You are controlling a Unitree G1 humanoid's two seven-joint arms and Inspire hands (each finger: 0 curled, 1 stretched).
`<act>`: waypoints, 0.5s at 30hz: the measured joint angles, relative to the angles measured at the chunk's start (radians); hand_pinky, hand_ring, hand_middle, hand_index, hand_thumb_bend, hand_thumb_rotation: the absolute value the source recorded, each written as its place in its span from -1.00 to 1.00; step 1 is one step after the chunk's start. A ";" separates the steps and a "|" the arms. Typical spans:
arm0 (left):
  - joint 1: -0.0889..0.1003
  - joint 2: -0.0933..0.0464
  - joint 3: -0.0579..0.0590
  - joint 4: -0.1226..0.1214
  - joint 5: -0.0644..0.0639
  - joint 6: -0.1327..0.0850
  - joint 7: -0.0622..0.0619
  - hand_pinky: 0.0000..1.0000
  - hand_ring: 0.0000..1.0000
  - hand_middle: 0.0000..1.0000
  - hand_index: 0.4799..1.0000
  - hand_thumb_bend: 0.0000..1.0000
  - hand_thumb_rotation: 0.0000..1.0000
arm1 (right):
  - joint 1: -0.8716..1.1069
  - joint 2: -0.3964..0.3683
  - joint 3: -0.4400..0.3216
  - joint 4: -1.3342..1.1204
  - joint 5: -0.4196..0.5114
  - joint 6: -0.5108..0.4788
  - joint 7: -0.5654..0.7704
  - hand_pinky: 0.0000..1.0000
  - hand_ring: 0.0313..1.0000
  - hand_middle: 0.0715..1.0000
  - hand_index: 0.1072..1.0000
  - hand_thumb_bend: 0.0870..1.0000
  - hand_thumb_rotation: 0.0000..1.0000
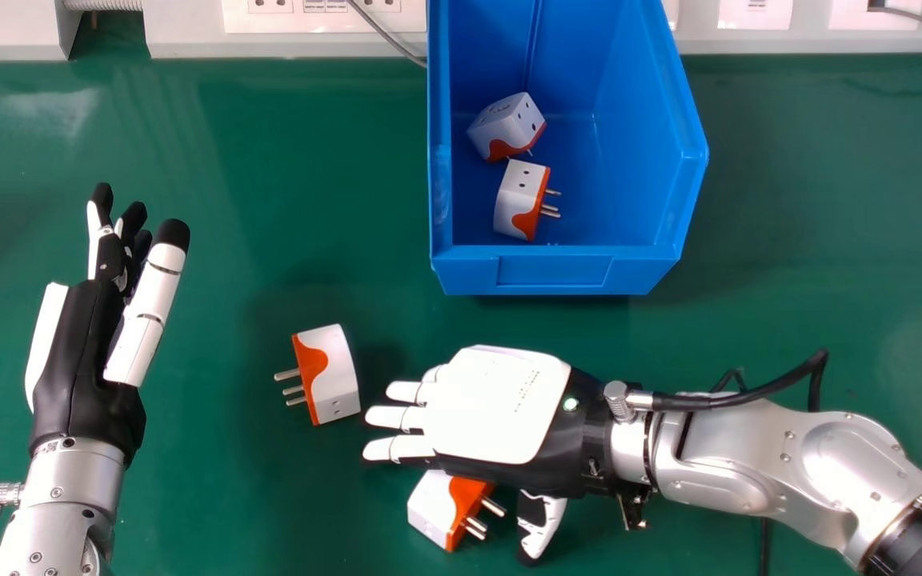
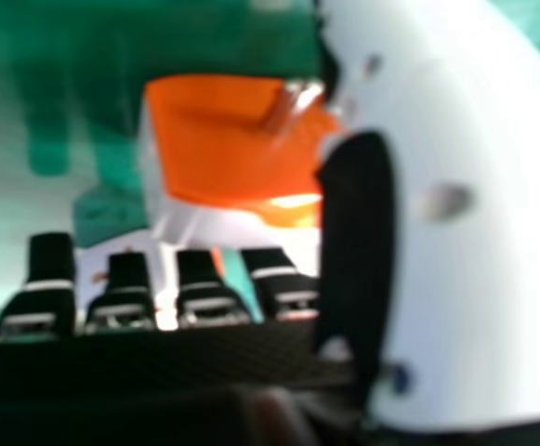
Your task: Pick all objects and put in blue box
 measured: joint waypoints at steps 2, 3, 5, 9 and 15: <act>0.002 0.000 0.000 -0.007 0.000 0.006 0.000 1.00 1.00 1.00 1.00 0.04 0.62 | 0.000 0.001 0.000 0.003 0.000 0.000 -0.001 0.63 0.87 0.88 0.74 -0.32 -1.00; 0.003 -0.001 0.000 -0.009 0.000 0.008 0.000 1.00 1.00 1.00 1.00 0.04 0.62 | 0.000 0.001 0.000 0.005 0.001 0.000 -0.001 0.63 0.87 0.88 0.74 -0.32 -1.00; 0.004 -0.001 0.000 -0.012 0.000 0.010 0.001 1.00 1.00 1.00 1.00 0.05 0.62 | 0.000 0.002 0.000 0.006 0.002 0.002 -0.001 0.62 0.86 0.87 0.72 -0.33 -1.00; 0.004 -0.001 0.000 -0.014 0.000 0.015 0.001 1.00 1.00 1.00 1.00 0.07 0.62 | 0.000 0.004 0.001 0.007 0.002 0.011 -0.001 0.60 0.84 0.85 0.70 -0.32 -1.00; 0.004 -0.001 0.001 -0.015 0.000 0.015 0.002 1.00 1.00 1.00 1.00 0.08 0.62 | 0.000 0.008 0.007 0.033 0.002 0.014 -0.036 0.54 0.77 0.75 0.62 -0.27 -0.95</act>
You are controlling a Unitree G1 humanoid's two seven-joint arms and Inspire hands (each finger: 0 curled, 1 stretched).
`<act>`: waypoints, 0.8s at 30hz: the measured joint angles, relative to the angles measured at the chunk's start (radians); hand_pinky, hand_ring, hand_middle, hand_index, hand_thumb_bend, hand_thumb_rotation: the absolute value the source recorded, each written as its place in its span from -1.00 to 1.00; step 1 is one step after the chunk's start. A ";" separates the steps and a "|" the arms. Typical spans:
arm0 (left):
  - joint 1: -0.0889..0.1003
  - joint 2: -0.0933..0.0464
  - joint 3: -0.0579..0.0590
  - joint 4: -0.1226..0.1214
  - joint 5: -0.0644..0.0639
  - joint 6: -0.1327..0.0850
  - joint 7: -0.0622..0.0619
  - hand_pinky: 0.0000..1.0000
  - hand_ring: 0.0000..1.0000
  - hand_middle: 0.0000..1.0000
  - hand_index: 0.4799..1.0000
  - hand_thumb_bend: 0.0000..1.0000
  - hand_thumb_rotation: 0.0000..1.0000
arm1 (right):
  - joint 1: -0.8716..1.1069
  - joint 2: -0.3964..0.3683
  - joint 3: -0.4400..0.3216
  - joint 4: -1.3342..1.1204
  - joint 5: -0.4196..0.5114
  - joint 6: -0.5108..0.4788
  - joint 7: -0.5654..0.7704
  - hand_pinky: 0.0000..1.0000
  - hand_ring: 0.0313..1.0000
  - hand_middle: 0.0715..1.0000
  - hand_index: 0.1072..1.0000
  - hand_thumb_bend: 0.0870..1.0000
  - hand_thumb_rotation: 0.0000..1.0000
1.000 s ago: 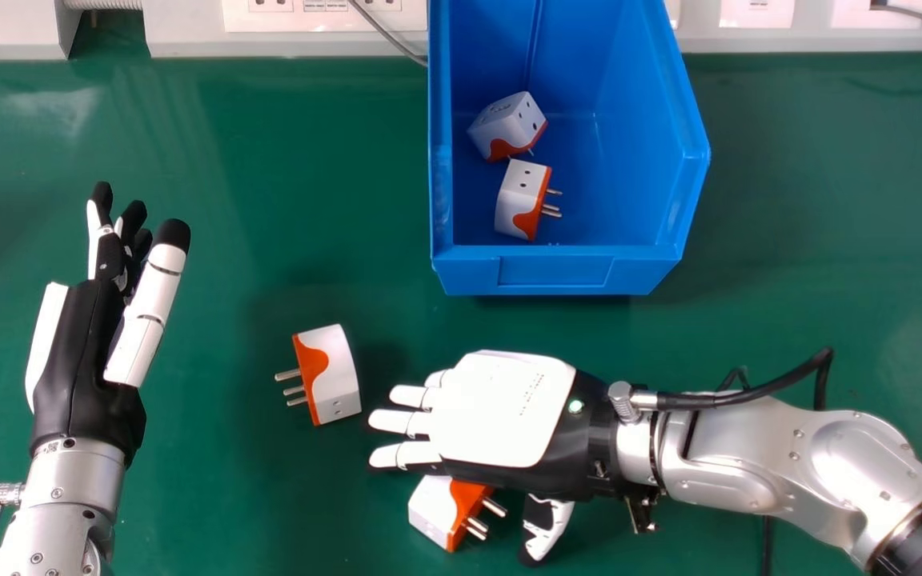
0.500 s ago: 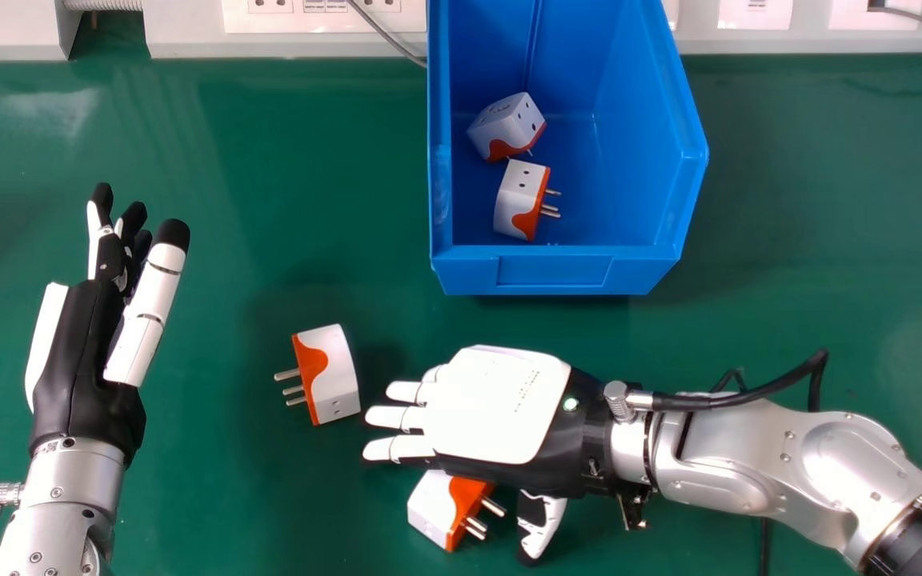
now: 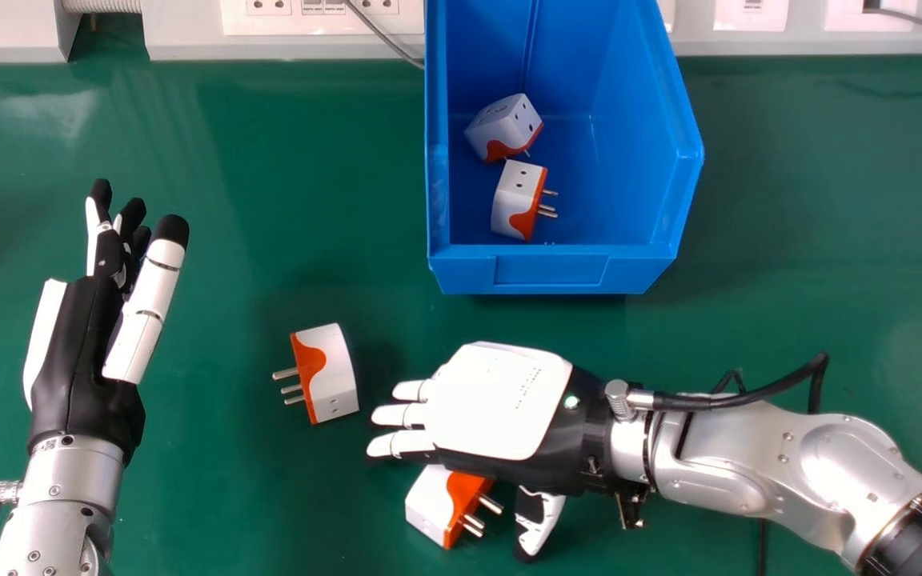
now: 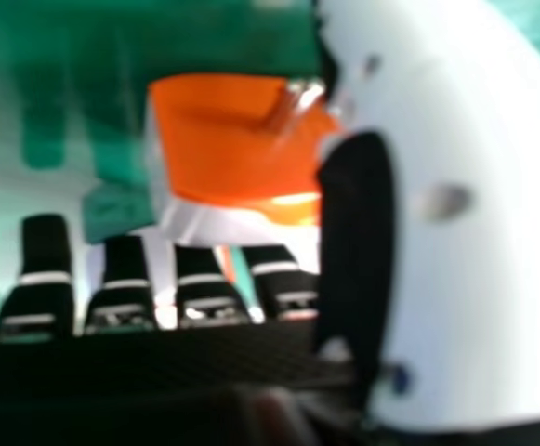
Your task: Pick all objects and put in blue box
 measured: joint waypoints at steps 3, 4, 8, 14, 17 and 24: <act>0.000 -0.001 0.000 -0.001 -0.001 0.001 0.002 1.00 1.00 1.00 1.00 0.09 0.62 | -0.002 0.000 0.009 0.013 -0.001 0.000 -0.031 0.46 0.70 0.68 0.56 -0.26 -0.95; 0.000 -0.001 0.000 -0.003 -0.001 0.002 0.003 1.00 1.00 1.00 1.00 0.09 0.62 | -0.003 0.000 0.012 0.018 -0.002 0.000 -0.044 0.42 0.67 0.64 0.53 -0.24 -0.96; 0.000 -0.001 0.000 -0.007 -0.001 0.003 0.007 1.00 1.00 1.00 1.00 0.10 0.62 | -0.007 0.000 0.027 0.035 -0.003 0.000 -0.088 0.27 0.55 0.52 0.43 -0.10 -0.98; 0.000 -0.001 0.000 -0.008 -0.001 0.022 0.016 1.00 1.00 1.00 1.00 0.10 0.62 | -0.009 0.002 0.046 0.045 -0.026 0.006 -0.152 0.16 0.42 0.37 0.29 0.12 -0.99; 0.000 -0.001 0.000 -0.012 -0.001 0.028 0.016 1.00 1.00 1.00 1.00 0.10 0.62 | -0.009 0.002 0.052 0.049 -0.034 0.007 -0.176 0.09 0.33 0.26 0.20 0.23 -1.00; -0.003 -0.005 0.001 -0.021 -0.003 0.050 0.019 1.00 1.00 1.00 1.00 0.07 0.60 | -0.011 0.016 0.063 0.050 -0.041 0.032 -0.189 -0.02 0.13 0.13 0.11 0.29 -1.00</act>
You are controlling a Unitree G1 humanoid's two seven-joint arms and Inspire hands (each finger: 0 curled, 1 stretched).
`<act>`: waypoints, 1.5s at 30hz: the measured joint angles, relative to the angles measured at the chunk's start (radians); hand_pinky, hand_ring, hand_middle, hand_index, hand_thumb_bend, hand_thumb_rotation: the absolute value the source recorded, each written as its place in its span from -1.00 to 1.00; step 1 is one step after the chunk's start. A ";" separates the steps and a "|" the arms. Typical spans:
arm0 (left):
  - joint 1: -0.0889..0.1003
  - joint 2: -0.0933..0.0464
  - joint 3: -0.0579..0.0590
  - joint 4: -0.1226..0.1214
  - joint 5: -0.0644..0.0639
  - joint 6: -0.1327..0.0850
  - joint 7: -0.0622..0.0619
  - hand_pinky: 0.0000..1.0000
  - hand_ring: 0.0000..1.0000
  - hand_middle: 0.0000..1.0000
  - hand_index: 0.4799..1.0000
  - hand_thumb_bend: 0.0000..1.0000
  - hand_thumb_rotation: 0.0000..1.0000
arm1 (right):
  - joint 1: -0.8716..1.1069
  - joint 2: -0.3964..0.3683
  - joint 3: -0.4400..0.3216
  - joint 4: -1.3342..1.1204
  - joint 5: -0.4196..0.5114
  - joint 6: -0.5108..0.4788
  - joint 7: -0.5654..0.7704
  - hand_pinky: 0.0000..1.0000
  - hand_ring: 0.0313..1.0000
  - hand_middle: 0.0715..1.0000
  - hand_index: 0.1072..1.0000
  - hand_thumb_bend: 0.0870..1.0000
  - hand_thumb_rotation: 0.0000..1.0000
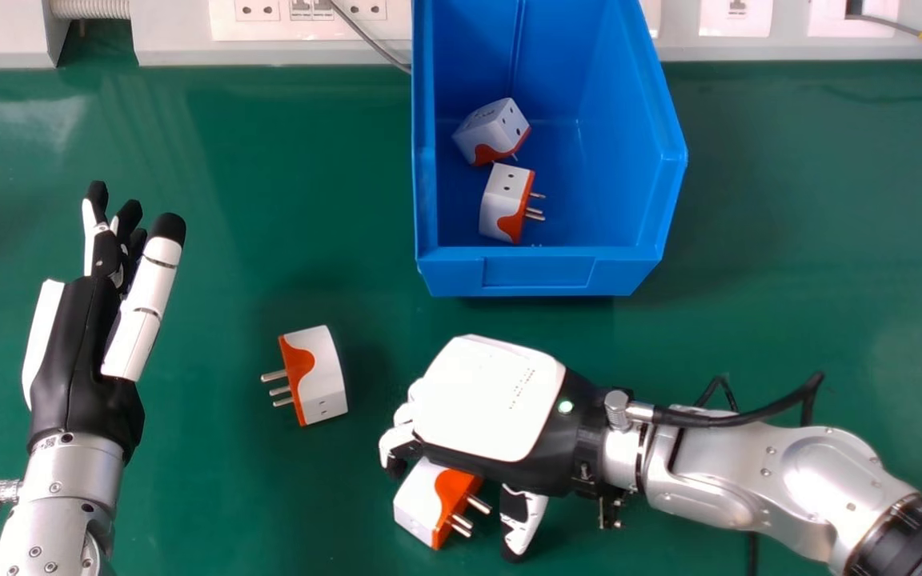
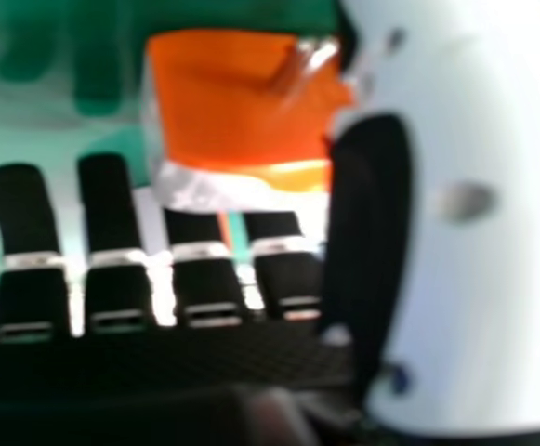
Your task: Pick all objects and put in blue box
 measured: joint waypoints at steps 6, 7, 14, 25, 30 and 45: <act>-0.005 -0.005 0.000 -0.005 0.000 0.014 0.001 1.00 1.00 1.00 1.00 0.06 0.59 | 0.005 0.008 -0.007 -0.028 0.016 0.022 0.068 -0.04 0.07 0.10 -0.04 0.07 -0.85; -0.005 -0.005 0.001 -0.005 0.000 0.015 0.001 1.00 1.00 1.00 1.00 0.06 0.59 | 0.007 0.010 -0.010 -0.031 0.020 0.026 0.076 -0.04 0.07 0.10 -0.04 0.07 -0.85; -0.006 -0.012 0.001 -0.006 0.000 0.016 0.002 1.00 1.00 1.00 1.00 0.07 0.59 | 0.012 0.021 -0.008 -0.046 0.016 0.050 0.096 -0.11 0.00 0.03 -0.11 -0.01 -0.84; -0.007 -0.016 0.001 -0.010 0.001 0.017 0.005 1.00 1.00 1.00 1.00 0.08 0.57 | 0.018 0.030 -0.006 -0.049 0.006 0.082 0.093 -0.18 -0.08 -0.06 -0.17 -0.04 -0.97; -0.007 -0.016 0.001 -0.020 0.001 0.019 0.007 1.00 1.00 1.00 1.00 0.09 0.57 | 0.016 0.036 0.010 -0.026 -0.007 0.085 0.026 -0.32 -0.24 -0.13 -0.14 -0.04 -0.99; -0.007 -0.016 0.001 -0.027 0.001 0.027 0.005 1.00 1.00 1.00 1.00 0.11 0.55 | 0.007 0.035 0.043 0.118 -0.043 0.078 -0.277 -0.87 -0.84 -0.73 -0.18 -0.05 -0.82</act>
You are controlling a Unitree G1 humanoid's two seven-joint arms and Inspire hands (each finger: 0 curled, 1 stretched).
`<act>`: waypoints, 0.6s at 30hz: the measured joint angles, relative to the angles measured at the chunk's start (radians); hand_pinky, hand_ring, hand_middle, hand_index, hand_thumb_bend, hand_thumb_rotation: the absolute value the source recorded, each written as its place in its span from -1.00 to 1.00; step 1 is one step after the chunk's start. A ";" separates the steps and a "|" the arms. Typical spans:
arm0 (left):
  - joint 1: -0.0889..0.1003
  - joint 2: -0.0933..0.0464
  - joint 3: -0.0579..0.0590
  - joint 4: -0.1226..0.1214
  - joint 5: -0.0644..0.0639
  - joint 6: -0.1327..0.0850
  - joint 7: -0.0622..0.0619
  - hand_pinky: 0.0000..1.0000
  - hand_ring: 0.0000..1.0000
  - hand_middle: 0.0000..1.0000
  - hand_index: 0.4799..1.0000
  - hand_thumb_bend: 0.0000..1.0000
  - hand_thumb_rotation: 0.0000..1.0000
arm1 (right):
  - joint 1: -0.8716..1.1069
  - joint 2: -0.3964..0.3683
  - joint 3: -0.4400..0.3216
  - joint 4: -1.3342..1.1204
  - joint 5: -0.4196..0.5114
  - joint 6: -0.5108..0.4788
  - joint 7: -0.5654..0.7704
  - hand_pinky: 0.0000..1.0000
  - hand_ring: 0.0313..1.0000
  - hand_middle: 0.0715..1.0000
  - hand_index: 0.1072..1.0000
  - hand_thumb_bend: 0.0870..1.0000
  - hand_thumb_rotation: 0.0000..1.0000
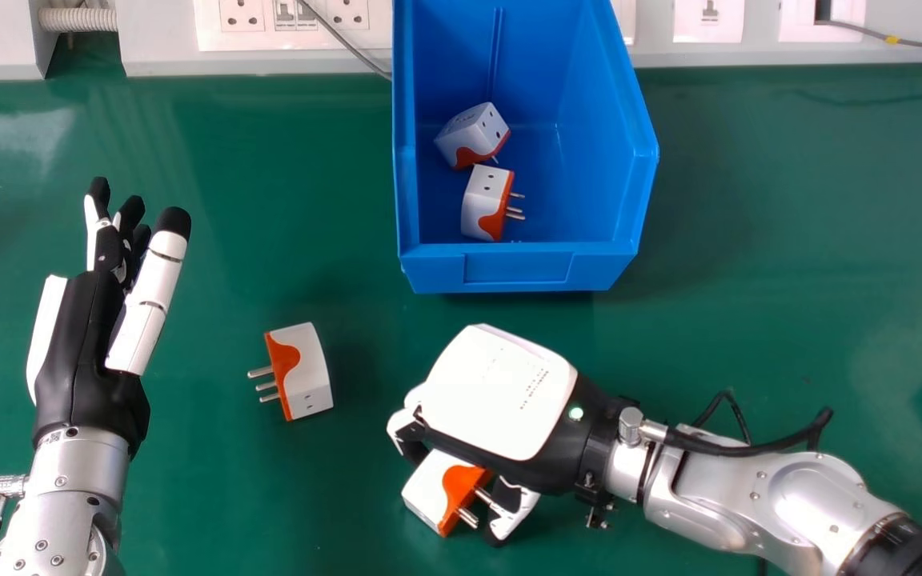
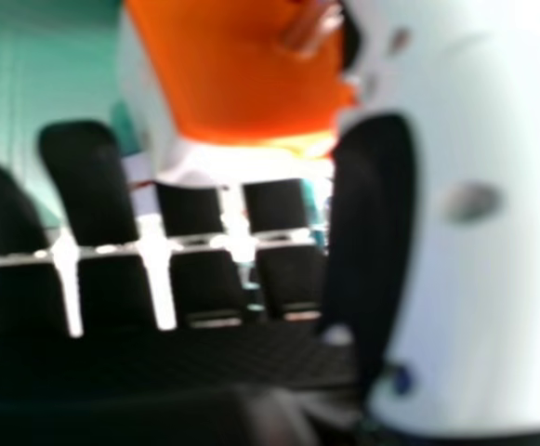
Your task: Pick all objects and put in blue box
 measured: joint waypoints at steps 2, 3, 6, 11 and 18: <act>0.001 0.000 0.002 -0.004 0.000 0.002 0.001 1.00 1.00 1.00 1.00 0.11 0.55 | -0.001 -0.003 -0.001 0.003 0.010 -0.006 0.003 -0.89 -0.86 -0.77 -0.18 -0.05 -0.81; 0.001 0.000 0.002 -0.005 0.000 0.003 0.001 1.00 1.00 1.00 1.00 0.11 0.55 | -0.001 -0.003 -0.001 0.002 0.012 -0.007 0.003 -0.89 -0.86 -0.77 -0.18 -0.05 -0.81; 0.001 0.000 0.001 -0.008 0.000 0.003 -0.001 1.00 1.00 1.00 1.00 0.11 0.55 | -0.001 -0.004 -0.002 -0.009 0.020 -0.009 0.026 -0.93 -0.91 -0.83 -0.18 -0.05 -0.79; 0.001 0.000 0.001 -0.009 0.000 0.003 -0.001 1.00 1.00 1.00 1.00 0.11 0.55 | 0.004 -0.001 -0.013 -0.033 0.028 -0.008 0.072 -0.97 -0.94 -0.87 -0.18 -0.05 -0.77; 0.001 0.000 0.001 -0.009 0.000 0.003 -0.001 1.00 1.00 1.00 1.00 0.14 0.55 | 0.034 -0.001 -0.043 -0.058 0.049 0.007 0.093 -0.99 -0.97 -0.91 -0.18 -0.06 -0.76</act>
